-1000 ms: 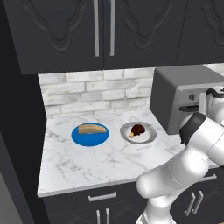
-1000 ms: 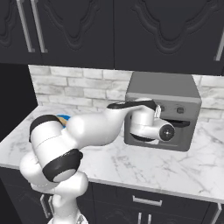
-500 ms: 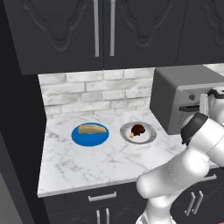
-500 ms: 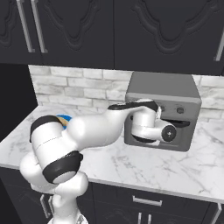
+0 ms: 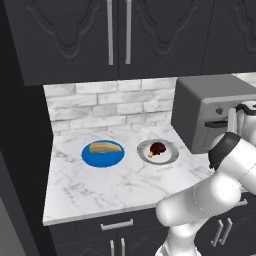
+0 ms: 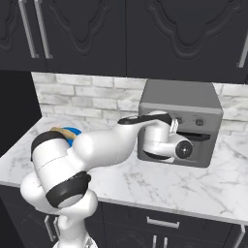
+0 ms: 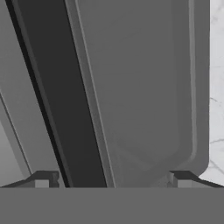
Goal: Open the toaster oven door. Place the baguette on the bottom rack in the toaster oven and place the steak on the top rack.
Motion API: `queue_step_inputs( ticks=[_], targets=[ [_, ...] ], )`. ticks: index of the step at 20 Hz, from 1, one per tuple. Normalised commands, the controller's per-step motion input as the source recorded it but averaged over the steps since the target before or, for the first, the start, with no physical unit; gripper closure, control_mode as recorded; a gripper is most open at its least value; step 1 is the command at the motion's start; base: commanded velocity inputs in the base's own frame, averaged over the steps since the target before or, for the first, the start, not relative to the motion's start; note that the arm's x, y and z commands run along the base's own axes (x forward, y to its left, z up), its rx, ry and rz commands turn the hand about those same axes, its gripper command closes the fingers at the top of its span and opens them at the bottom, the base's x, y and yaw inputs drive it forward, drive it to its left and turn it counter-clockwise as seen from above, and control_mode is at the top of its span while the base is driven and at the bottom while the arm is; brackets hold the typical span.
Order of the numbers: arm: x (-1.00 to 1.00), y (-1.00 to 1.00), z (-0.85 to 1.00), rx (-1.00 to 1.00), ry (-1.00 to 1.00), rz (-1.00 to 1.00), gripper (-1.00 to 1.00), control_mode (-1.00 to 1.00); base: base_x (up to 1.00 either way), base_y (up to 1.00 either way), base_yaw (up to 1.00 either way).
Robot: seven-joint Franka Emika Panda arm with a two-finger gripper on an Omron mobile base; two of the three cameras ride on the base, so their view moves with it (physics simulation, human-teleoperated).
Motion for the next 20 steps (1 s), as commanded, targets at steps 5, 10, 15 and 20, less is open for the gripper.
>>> queue_step_inputs(
  ticks=[5,10,15,20],
  targets=[
    [-0.12,-0.17,-0.27,0.08,0.0,0.0,-1.0,-1.0,0.0,0.0,0.0],
    [-0.3,-0.15,-0.54,0.05,0.01,0.0,-1.0,-1.0,0.0,0.0,0.0],
    [-0.27,-0.19,-0.55,0.02,0.02,0.0,-1.0,-1.0,0.0,0.0,0.0],
    [-0.27,-0.16,-0.61,0.01,0.0,0.0,-1.0,-1.0,0.0,0.0,0.0]
  ],
)
